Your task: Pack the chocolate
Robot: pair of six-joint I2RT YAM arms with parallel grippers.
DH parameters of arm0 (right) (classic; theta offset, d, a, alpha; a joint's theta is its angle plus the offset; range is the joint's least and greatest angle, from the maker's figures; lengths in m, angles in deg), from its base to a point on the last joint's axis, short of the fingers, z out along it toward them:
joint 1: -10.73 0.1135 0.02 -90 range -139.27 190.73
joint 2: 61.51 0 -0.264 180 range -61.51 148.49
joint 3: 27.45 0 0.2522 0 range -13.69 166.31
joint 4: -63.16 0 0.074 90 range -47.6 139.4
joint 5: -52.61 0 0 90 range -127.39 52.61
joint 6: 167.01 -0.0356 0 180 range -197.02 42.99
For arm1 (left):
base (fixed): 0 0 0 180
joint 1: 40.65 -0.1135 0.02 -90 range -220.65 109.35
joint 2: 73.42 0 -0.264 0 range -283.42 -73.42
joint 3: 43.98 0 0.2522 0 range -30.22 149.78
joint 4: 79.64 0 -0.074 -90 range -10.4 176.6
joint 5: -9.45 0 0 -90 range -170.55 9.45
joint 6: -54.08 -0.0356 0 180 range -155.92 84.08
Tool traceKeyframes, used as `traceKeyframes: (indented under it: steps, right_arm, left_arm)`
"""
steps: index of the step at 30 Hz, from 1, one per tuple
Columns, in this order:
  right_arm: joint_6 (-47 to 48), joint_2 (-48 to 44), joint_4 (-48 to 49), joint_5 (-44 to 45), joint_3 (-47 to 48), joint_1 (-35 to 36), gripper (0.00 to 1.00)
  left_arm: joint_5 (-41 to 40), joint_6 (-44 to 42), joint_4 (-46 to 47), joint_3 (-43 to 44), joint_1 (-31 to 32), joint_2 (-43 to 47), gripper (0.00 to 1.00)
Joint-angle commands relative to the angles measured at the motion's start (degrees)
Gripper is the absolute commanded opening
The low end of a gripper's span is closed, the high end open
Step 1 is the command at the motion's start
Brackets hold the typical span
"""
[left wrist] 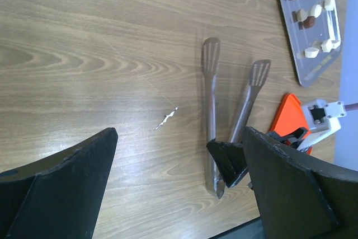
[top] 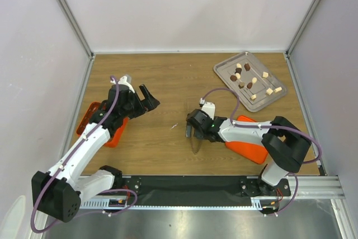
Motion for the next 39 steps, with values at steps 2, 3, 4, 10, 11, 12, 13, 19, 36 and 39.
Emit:
traceKeyframes:
  steps: [2, 3, 4, 10, 11, 12, 13, 19, 36, 39]
  right_arm:
    - [1.08, 4.03, 2.23, 2.81, 2.56, 0.58, 0.99]
    - [1.44, 4.82, 2.14, 3.16, 3.17, 1.02, 0.98]
    - [1.70, 6.40, 1.88, 3.60, 3.70, 1.20, 0.97]
    - [2.41, 8.35, -1.54, 7.02, 5.11, 2.69, 0.87]
    - [2.67, 8.09, -2.42, 7.72, 5.54, 2.87, 0.85]
    - [3.80, 8.17, -3.47, 8.51, 5.98, 3.04, 0.81]
    - [4.68, 8.35, -5.48, 9.83, 7.38, 3.22, 0.78]
    - [12.93, 5.72, -10.23, 6.35, 11.61, 3.22, 0.65]
    - [26.48, -8.26, -33.98, -13.88, 32.44, -11.01, 0.57]
    - [28.42, -8.44, -35.99, -14.07, 35.25, -17.06, 0.55]
  left_arm:
    - [0.30, -1.58, 3.07, -1.63, -0.08, 1.69, 1.00]
    - [0.30, -1.58, 3.16, -1.80, -0.08, 1.78, 1.00]
    - [0.21, -1.58, 3.25, -1.98, -0.08, 1.78, 1.00]
    - [0.13, -2.11, 2.99, -1.98, 0.00, 1.87, 1.00]
    - [0.12, -2.28, 2.99, -1.72, -0.08, 1.78, 1.00]
    - [0.21, -2.28, 2.99, -1.54, -0.08, 1.78, 1.00]
    - [0.21, -2.37, 2.99, -1.37, -0.08, 1.70, 1.00]
    - [0.83, -2.19, 2.99, -0.31, -0.08, 1.08, 1.00]
    - [2.58, -5.27, 1.75, 2.94, -1.23, -0.15, 1.00]
    - [6.53, -7.02, 2.11, 3.47, -1.23, -1.20, 1.00]
